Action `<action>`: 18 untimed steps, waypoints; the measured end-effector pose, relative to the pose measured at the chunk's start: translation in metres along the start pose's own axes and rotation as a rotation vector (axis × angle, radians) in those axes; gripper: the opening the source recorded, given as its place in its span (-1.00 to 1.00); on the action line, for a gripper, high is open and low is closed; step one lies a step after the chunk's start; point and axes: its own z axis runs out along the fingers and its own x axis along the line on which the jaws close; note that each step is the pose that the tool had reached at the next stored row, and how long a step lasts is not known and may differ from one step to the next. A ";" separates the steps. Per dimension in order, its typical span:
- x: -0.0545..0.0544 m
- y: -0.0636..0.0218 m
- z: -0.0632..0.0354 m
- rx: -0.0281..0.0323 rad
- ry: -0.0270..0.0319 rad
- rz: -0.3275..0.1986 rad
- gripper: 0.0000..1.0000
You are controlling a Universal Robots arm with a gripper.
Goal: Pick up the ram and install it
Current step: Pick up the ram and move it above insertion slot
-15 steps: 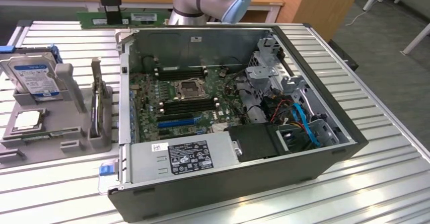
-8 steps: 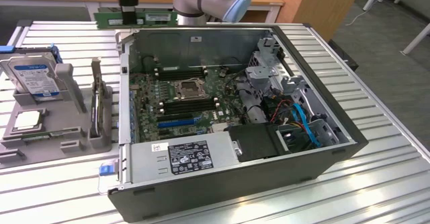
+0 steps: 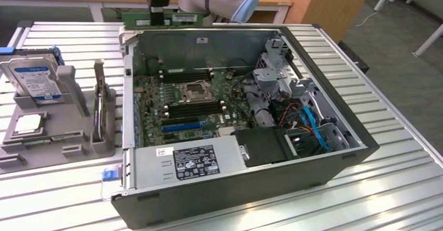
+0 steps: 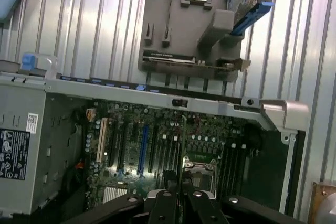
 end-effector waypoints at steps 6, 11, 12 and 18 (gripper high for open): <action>0.000 -0.0003 0.0000 0.0005 -0.0001 0.039 -0.73; 0.002 -0.0182 0.0000 0.0005 -0.0002 0.039 -0.73; 0.003 -0.0228 -0.0001 0.0005 -0.0001 0.039 -0.73; 0.006 -0.0499 -0.0001 0.0006 -0.0003 0.039 -0.73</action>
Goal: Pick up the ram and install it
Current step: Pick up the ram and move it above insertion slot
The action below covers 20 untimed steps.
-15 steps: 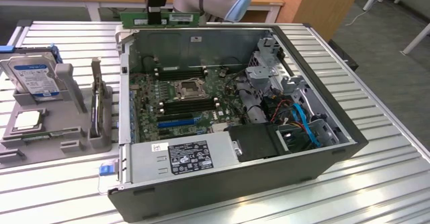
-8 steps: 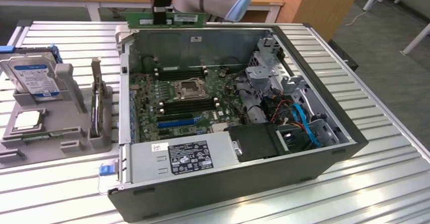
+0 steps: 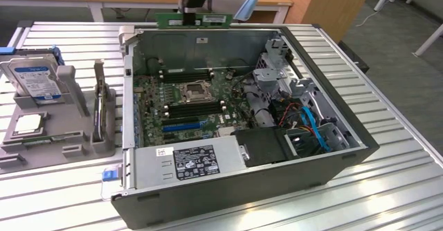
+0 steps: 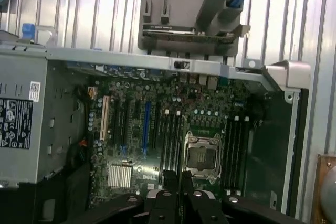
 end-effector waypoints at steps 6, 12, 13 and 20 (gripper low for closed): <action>0.002 -0.0266 -0.0001 0.0000 0.0002 0.000 -0.73; 0.002 -0.0278 0.0004 0.0002 0.0000 0.028 -0.73; 0.002 -0.0278 0.0004 0.0003 0.0001 0.038 -0.73; 0.002 -0.0278 0.0004 0.0004 0.0001 0.054 -0.73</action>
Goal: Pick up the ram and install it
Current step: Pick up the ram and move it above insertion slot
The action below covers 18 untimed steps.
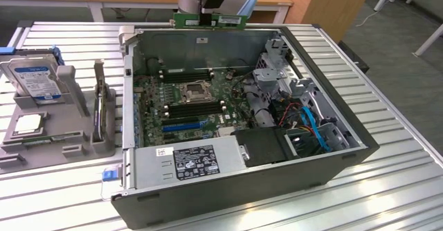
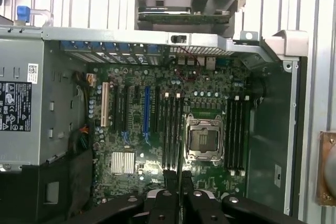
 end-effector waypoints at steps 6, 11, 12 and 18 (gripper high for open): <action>-0.011 -0.0002 0.0020 0.0002 -0.0001 0.002 -0.73; -0.024 -0.0005 0.0035 0.0004 0.0000 0.004 -0.73; -0.025 -0.0005 0.0035 0.0005 0.0001 0.004 -0.73; -0.025 -0.0005 0.0102 0.0004 0.0001 0.004 -0.73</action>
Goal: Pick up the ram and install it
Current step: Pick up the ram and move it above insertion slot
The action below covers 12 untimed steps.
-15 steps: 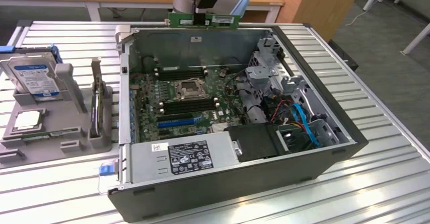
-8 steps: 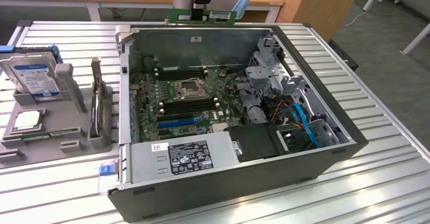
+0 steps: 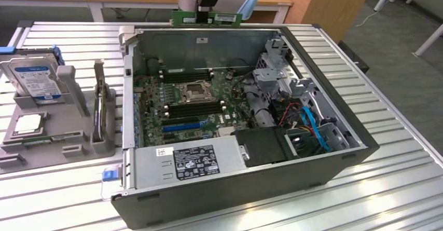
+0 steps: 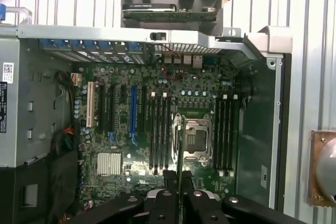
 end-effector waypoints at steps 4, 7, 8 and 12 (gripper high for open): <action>0.000 0.0000 0.0073 0.0001 -0.0001 0.000 -0.73; 0.000 0.0000 0.0128 0.0001 -0.0001 0.001 -0.73; 0.000 0.0001 0.0146 0.0000 -0.0001 0.001 -0.73; 0.000 0.0001 0.0219 0.0001 -0.0002 0.002 -0.73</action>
